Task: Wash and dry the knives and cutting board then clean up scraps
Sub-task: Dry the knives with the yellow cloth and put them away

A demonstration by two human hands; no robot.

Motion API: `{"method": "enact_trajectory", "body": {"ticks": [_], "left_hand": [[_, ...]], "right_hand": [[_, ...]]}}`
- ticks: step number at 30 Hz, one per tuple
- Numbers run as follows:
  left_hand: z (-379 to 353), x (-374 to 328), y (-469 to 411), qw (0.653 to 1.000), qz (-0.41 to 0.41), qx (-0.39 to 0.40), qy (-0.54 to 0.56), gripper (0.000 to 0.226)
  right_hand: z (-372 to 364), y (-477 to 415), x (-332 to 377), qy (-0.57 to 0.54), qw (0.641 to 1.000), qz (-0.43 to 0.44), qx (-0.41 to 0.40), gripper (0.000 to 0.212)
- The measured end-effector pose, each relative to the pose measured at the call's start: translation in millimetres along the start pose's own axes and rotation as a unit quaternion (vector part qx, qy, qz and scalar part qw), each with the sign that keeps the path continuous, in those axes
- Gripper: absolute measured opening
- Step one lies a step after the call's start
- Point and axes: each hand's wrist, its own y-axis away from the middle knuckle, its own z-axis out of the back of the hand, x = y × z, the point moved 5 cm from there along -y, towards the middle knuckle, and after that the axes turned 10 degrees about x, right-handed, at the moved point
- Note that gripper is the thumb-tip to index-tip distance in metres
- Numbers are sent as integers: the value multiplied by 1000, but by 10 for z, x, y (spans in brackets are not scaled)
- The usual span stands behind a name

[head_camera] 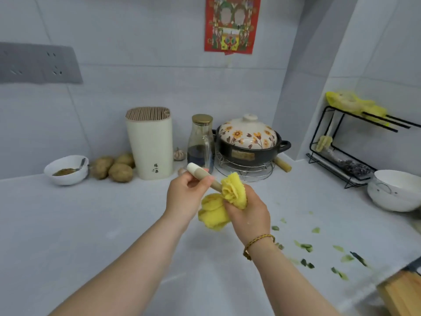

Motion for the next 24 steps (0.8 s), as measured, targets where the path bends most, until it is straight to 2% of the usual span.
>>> {"method": "enact_trajectory", "body": {"ticks": [2,4,8,14,19,24], "left_hand": [[113,34,-147,1000,5,-15,24,10],[239,5,-329,998,-9,-39,40,15],[484,-115,-716,996,-36,-80,7,16],[810,-539,-1182,984,-99,-130,-64,28],[1077,-883,-1593,964,-154,-165,-138,33],[1282,-1092,-2035,951,-159,-182,-193,31]], "right_hand": [[-96,-144,3,-35,999,6,14,24],[-133,-285,20,-76,997,19,11,31],[-118,-560,-10,-130,991,33,24,42],[-85,-999,-69,-239,971,-21,18,25],[-151,-1288,-29,-207,978,-1,15,24],[-311,-1505,27,-182,982,31,51,33]]}}
